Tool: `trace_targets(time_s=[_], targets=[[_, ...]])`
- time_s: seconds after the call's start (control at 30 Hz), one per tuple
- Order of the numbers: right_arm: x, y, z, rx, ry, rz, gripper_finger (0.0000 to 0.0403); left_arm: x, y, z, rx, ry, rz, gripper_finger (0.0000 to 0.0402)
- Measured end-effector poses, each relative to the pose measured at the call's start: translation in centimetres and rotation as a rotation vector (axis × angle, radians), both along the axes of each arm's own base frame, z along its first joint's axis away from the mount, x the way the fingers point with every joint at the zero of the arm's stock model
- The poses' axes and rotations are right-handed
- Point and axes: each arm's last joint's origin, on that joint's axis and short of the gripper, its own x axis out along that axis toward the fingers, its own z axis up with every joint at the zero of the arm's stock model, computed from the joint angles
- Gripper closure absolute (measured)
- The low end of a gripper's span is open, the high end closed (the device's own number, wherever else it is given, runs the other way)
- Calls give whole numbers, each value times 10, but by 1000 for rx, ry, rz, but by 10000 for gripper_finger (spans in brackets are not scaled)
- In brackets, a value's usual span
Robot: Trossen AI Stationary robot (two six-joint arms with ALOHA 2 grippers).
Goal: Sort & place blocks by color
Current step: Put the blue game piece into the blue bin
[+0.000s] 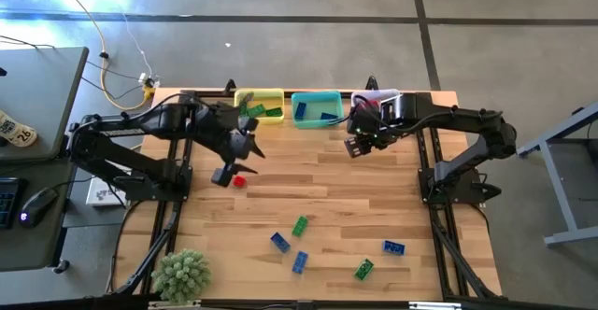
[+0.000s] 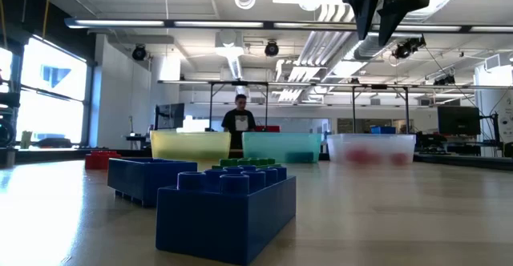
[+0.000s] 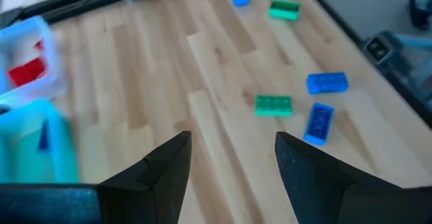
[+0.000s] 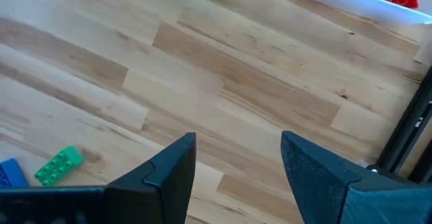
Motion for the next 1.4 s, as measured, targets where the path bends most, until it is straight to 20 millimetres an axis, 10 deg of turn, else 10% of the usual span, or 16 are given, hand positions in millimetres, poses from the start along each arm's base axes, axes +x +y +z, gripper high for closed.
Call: trace_targets(time_s=[0.7,1.4], targets=[[2,8,0,-40,7,84,199,69,-84,-58,95,140,-204,199],[2,8,0,-61,14,101,199,111,-125,-143,85,391,-219,199]])
